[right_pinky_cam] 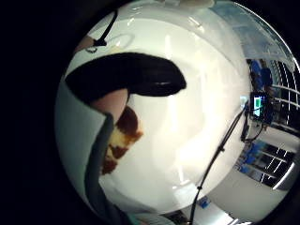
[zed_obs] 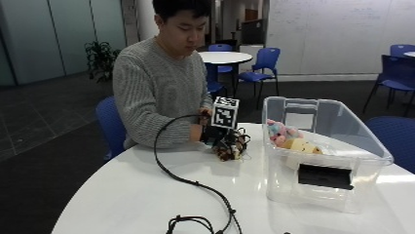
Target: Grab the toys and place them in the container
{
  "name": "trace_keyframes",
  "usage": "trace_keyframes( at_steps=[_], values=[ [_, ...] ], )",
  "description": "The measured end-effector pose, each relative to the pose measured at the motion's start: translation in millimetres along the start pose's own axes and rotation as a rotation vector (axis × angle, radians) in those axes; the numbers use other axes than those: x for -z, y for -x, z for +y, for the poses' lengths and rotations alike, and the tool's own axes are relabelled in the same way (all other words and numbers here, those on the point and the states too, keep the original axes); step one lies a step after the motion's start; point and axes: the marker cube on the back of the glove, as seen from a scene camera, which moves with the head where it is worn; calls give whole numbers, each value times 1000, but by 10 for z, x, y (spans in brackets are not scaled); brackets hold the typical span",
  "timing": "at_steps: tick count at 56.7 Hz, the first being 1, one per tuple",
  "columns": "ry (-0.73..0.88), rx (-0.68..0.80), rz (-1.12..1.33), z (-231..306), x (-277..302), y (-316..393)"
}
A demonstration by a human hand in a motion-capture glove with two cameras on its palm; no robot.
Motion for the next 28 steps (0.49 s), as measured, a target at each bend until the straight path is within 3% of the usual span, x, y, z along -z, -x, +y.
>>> trace_keyframes(
  at_steps=[7,20,28],
  values=[
    [-154,3,-131,-36,-17,83],
    [-143,8,-154,-53,66,59],
    [-203,96,-147,-76,706,27]
  ],
)
